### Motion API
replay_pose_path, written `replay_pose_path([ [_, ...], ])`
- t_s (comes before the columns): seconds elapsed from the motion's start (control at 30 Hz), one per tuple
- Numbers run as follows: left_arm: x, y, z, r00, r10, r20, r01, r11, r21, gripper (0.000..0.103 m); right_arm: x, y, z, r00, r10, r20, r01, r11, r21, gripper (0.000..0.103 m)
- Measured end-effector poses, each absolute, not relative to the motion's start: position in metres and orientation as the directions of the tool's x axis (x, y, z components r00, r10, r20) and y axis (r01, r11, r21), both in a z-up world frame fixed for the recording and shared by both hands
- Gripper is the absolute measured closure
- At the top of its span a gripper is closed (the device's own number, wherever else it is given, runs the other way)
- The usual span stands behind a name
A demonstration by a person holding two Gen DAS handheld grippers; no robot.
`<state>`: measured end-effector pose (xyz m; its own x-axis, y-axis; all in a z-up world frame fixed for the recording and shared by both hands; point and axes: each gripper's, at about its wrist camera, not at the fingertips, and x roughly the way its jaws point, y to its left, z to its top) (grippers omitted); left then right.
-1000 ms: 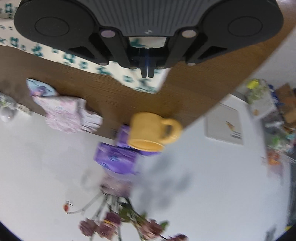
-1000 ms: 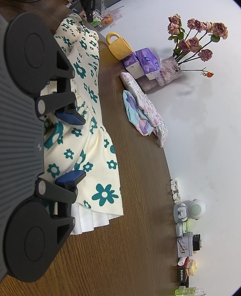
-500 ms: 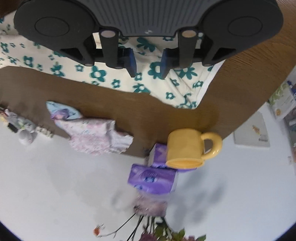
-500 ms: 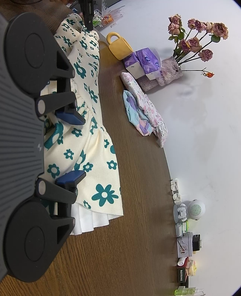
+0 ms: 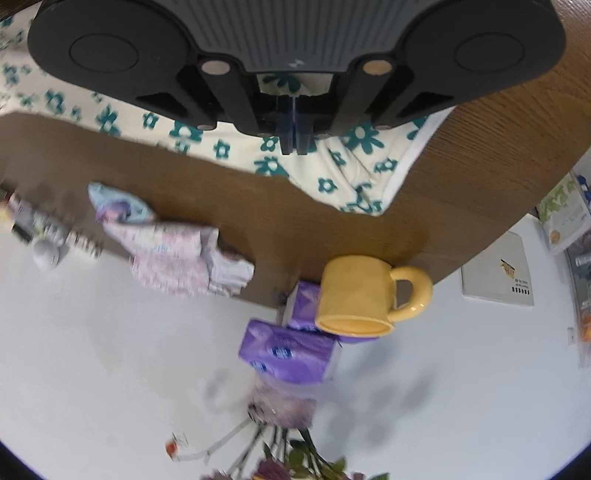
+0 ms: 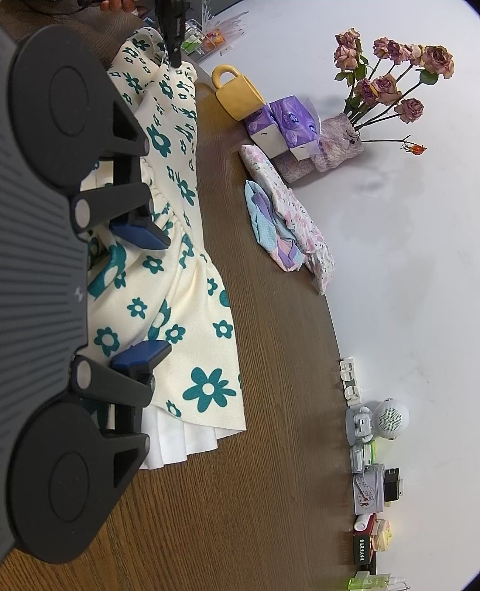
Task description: Fold clothes
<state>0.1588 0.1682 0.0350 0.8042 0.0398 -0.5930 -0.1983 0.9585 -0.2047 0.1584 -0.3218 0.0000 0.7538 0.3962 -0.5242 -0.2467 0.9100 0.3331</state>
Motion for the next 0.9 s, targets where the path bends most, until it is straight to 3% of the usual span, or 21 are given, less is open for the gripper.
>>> replay_pose_path([
  [0.1,0.153,0.183,0.041,0.816,0.035,-0.577,-0.225,0.939,-0.261,0.103,0.158,-0.321,0.0,0.754,0.395,-0.525,-0.247,0.911,0.331,0.048],
  [0.23,0.143,0.205,0.042,0.804,0.142,-0.577,-0.332,0.913,-0.238,0.103,0.158,-0.321,0.0,0.754,0.394,-0.525,-0.247,0.911,0.33,0.048],
  [0.47,0.13,0.214,0.045,0.757,0.307,-0.577,-0.435,0.895,-0.095,0.102,0.158,-0.321,0.0,0.754,0.394,-0.525,-0.247,0.912,0.329,0.048],
  [0.5,0.131,0.212,0.045,0.759,0.291,-0.582,-0.422,0.901,-0.099,0.091,0.158,-0.321,0.0,0.754,0.394,-0.525,-0.247,0.912,0.329,0.048],
  [0.57,0.133,0.206,0.044,0.778,0.241,-0.581,-0.38,0.916,-0.129,0.05,0.158,-0.321,0.0,0.754,0.394,-0.525,-0.247,0.912,0.329,0.048],
  [0.6,0.132,0.202,0.045,0.796,0.203,-0.57,-0.347,0.925,-0.156,0.048,0.158,-0.321,0.0,0.754,0.394,-0.525,-0.247,0.912,0.329,0.048],
  [0.77,0.145,0.18,0.046,0.832,0.034,-0.554,-0.206,0.946,-0.25,0.052,0.158,-0.321,0.0,0.754,0.394,-0.525,-0.247,0.911,0.329,0.048],
  [0.9,0.159,0.17,0.038,0.81,0.011,-0.587,-0.188,0.952,-0.242,0.071,0.158,-0.321,0.0,0.754,0.394,-0.525,-0.248,0.911,0.328,0.048],
])
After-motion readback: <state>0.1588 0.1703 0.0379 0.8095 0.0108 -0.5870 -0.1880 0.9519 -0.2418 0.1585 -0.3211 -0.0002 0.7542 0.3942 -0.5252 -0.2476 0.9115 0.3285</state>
